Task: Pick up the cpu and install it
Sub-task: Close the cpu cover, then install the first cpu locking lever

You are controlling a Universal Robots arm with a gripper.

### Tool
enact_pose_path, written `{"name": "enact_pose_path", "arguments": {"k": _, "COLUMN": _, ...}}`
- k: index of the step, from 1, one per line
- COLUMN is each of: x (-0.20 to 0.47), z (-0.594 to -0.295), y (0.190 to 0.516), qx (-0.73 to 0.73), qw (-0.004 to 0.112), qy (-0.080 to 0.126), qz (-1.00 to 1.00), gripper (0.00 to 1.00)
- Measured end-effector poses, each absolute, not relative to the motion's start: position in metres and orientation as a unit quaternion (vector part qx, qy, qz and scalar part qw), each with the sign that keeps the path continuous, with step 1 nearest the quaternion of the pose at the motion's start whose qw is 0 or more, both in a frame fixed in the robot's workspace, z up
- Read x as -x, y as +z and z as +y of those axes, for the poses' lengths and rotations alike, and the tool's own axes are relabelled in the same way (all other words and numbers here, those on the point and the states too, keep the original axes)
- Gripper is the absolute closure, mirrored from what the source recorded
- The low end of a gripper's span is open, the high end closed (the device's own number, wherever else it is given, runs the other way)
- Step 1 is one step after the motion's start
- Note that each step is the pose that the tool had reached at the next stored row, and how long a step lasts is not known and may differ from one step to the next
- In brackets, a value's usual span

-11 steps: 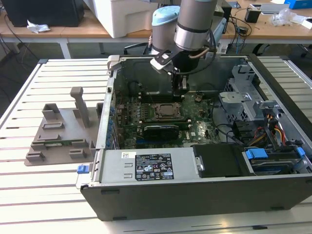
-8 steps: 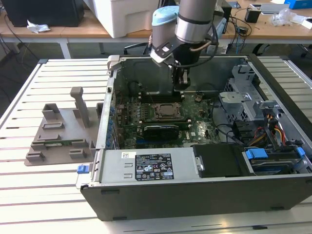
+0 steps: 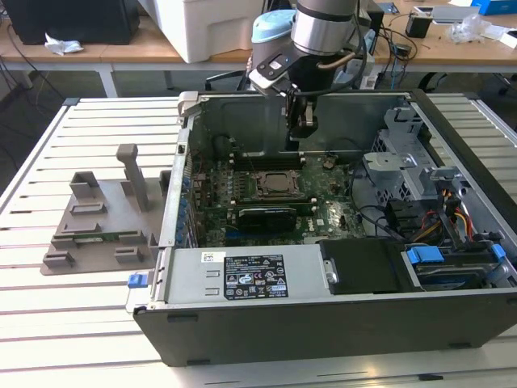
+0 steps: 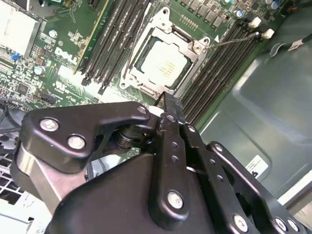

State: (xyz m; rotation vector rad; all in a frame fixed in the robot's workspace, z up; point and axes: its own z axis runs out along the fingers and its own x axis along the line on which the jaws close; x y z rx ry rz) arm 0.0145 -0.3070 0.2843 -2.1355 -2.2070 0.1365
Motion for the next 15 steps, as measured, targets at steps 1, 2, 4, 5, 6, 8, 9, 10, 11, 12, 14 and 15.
{"name": "enact_pose_path", "arguments": {"k": 1, "x": -0.0145, "z": -0.3070, "y": 0.2843, "qx": 0.694, "qw": 0.034, "qy": 0.044, "qz": -0.718, "gripper": 0.89}}
{"name": "enact_pose_path", "arguments": {"k": 2, "x": -0.0145, "z": -0.3071, "y": 0.2843, "qx": 0.694, "qw": 0.034, "qy": 0.044, "qz": -0.718, "gripper": 0.89}}
{"name": "enact_pose_path", "arguments": {"k": 4, "x": -0.0145, "z": -0.3070, "y": 0.2843, "qx": 0.694, "qw": 0.034, "qy": 0.044, "qz": -0.718, "gripper": 0.89}}
{"name": "enact_pose_path", "arguments": {"k": 5, "x": -0.0145, "z": -0.3070, "y": 0.2843, "qx": 0.694, "qw": 0.034, "qy": 0.044, "qz": -0.718, "gripper": 0.89}}
{"name": "enact_pose_path", "arguments": {"k": 6, "x": -0.0145, "z": -0.3070, "y": 0.2843, "qx": 0.694, "qw": 0.034, "qy": 0.044, "qz": -0.718, "gripper": 0.89}}
{"name": "enact_pose_path", "arguments": {"k": 8, "x": -0.0145, "z": -0.3070, "y": 0.2843, "qx": 0.694, "qw": 0.034, "qy": 0.044, "qz": -0.718, "gripper": 0.89}}
{"name": "enact_pose_path", "arguments": {"k": 9, "x": -0.0145, "z": -0.3071, "y": 0.2843, "qx": 0.694, "qw": 0.034, "qy": 0.044, "qz": -0.718, "gripper": 0.89}}
{"name": "enact_pose_path", "arguments": {"k": 10, "x": -0.0146, "z": -0.3071, "y": 0.2843, "qx": 0.678, "qw": 0.033, "qy": 0.045, "qz": -0.733, "gripper": 0.89}}
{"name": "enact_pose_path", "arguments": {"k": 11, "x": -0.0145, "z": -0.3071, "y": 0.2843, "qx": 0.662, "qw": 0.032, "qy": 0.046, "qz": -0.747, "gripper": 0.89}}
{"name": "enact_pose_path", "arguments": {"k": 12, "x": -0.0145, "z": -0.3071, "y": 0.2843, "qx": 0.649, "qw": 0.031, "qy": 0.046, "qz": -0.759, "gripper": 0.89}}
{"name": "enact_pose_path", "arguments": {"k": 14, "x": -0.0145, "z": -0.3071, "y": 0.2843, "qx": 0.632, "qw": 0.030, "qy": 0.047, "qz": -0.773, "gripper": 0.89}}
{"name": "enact_pose_path", "arguments": {"k": 15, "x": -0.0145, "z": -0.3071, "y": 0.2843, "qx": 0.622, "qw": 0.029, "qy": 0.047, "qz": -0.781, "gripper": 0.89}}
